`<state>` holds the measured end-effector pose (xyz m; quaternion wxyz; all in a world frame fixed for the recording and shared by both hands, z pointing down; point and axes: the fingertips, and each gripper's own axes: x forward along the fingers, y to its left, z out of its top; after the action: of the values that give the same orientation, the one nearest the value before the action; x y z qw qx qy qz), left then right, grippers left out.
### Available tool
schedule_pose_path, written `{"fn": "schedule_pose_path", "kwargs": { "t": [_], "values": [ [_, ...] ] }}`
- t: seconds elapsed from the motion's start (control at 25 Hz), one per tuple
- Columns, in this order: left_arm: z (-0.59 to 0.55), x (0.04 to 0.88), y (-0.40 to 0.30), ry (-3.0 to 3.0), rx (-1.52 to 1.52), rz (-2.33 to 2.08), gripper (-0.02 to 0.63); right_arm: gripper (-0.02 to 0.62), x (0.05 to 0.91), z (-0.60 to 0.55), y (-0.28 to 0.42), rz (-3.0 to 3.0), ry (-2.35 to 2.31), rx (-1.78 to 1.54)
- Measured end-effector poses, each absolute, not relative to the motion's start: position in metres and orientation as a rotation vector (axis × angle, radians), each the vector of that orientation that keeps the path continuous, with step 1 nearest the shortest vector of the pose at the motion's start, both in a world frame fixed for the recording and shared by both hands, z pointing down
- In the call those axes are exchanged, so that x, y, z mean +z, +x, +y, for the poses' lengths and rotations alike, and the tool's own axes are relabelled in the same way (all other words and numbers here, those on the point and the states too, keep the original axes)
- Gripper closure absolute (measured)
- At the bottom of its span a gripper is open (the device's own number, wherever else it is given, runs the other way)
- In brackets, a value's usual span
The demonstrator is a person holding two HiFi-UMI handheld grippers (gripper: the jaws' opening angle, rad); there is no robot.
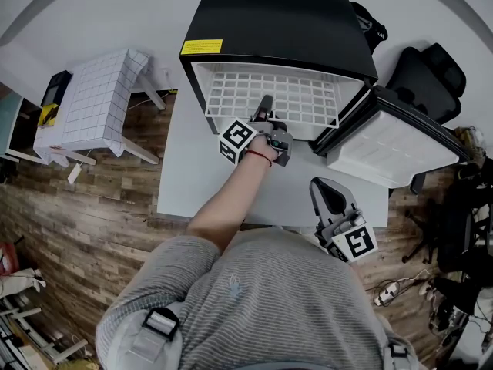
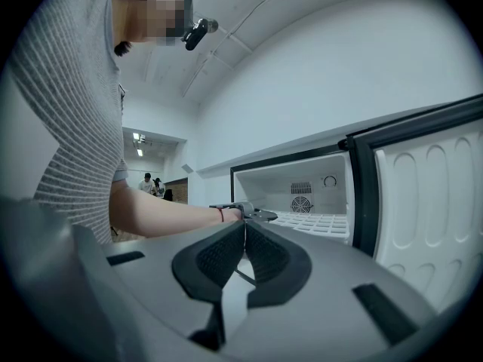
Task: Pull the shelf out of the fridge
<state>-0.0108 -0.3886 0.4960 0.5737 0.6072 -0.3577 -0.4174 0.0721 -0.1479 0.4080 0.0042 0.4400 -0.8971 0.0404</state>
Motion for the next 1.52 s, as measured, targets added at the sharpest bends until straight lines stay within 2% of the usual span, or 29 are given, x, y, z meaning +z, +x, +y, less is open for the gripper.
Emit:
{"fn": "schedule_pose_path", "kwargs": {
  "t": [1.52],
  "values": [
    [-0.366,0.492,-0.013,1.437,-0.981,-0.818,0.58,0.581,0.411,-0.159,0.067,-2.823,1.333,0.135]
  ]
}}
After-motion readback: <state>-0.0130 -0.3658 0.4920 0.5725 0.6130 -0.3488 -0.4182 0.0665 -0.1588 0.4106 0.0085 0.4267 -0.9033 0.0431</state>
